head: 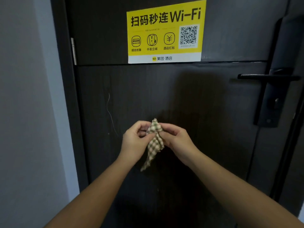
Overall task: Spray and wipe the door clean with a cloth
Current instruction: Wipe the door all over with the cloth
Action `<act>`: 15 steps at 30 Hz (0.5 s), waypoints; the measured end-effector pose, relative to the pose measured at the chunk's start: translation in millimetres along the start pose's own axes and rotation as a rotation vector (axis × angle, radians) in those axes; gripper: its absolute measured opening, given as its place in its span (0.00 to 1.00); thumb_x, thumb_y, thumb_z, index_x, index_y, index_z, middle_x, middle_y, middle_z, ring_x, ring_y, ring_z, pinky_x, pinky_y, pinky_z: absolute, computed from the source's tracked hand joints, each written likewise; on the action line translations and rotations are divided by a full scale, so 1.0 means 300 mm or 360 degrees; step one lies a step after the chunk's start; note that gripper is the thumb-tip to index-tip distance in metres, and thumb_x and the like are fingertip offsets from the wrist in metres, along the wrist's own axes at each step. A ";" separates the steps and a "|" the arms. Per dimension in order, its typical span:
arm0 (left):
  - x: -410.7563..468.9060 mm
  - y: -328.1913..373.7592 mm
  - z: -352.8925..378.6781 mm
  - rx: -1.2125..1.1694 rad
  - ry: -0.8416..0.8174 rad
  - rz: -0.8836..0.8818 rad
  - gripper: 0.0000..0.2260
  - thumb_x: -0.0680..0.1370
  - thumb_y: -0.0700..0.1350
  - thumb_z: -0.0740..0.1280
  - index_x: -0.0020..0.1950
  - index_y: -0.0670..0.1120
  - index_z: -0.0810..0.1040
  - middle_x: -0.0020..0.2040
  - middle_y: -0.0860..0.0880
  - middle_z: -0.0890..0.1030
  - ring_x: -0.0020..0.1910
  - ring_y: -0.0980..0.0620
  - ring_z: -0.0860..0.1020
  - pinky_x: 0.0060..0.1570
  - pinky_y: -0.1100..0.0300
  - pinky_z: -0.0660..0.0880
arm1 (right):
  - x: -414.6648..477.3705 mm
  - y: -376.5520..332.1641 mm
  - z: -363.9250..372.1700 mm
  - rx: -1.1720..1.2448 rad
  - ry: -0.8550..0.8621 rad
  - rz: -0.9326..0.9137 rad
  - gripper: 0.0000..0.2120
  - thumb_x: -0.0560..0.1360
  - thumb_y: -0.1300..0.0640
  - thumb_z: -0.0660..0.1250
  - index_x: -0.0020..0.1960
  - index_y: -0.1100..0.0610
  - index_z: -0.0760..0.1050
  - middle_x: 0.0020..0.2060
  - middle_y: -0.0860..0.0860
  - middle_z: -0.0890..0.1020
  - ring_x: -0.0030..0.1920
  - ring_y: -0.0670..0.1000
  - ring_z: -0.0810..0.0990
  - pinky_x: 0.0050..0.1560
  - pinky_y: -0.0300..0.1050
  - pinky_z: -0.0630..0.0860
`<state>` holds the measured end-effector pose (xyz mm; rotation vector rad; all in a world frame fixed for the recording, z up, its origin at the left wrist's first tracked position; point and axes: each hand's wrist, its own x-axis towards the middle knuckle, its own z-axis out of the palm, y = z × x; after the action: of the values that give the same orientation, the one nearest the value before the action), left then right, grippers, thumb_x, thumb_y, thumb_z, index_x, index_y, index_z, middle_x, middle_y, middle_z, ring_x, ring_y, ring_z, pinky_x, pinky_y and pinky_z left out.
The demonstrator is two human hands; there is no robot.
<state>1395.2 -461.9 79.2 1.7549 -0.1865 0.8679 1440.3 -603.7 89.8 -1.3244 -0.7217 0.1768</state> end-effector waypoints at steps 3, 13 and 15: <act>0.051 -0.065 0.007 0.0289 0.0254 0.0057 0.08 0.71 0.35 0.72 0.44 0.47 0.80 0.44 0.50 0.81 0.40 0.60 0.79 0.41 0.69 0.75 | 0.019 0.025 -0.077 -0.0863 0.0233 -0.0278 0.16 0.77 0.64 0.65 0.62 0.51 0.78 0.62 0.50 0.79 0.63 0.49 0.77 0.67 0.52 0.71; 0.254 -0.358 0.229 0.1152 0.0194 0.0893 0.22 0.73 0.39 0.71 0.66 0.43 0.74 0.61 0.43 0.72 0.57 0.46 0.70 0.52 0.48 0.78 | 0.123 0.176 -0.297 -0.2787 0.0717 -0.0525 0.31 0.75 0.56 0.64 0.76 0.53 0.59 0.77 0.53 0.53 0.77 0.59 0.44 0.73 0.61 0.45; 0.257 -0.393 0.250 0.1292 -0.0048 0.1323 0.16 0.76 0.41 0.66 0.63 0.44 0.76 0.58 0.44 0.72 0.52 0.44 0.72 0.47 0.48 0.79 | 0.132 0.200 -0.311 -0.2730 0.0804 -0.0641 0.31 0.73 0.59 0.65 0.75 0.55 0.62 0.77 0.53 0.56 0.77 0.59 0.47 0.74 0.63 0.48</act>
<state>1546.7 -461.7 29.2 2.4846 -0.6914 1.6753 1540.7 -643.8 43.2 -2.5836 -0.6119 -1.3512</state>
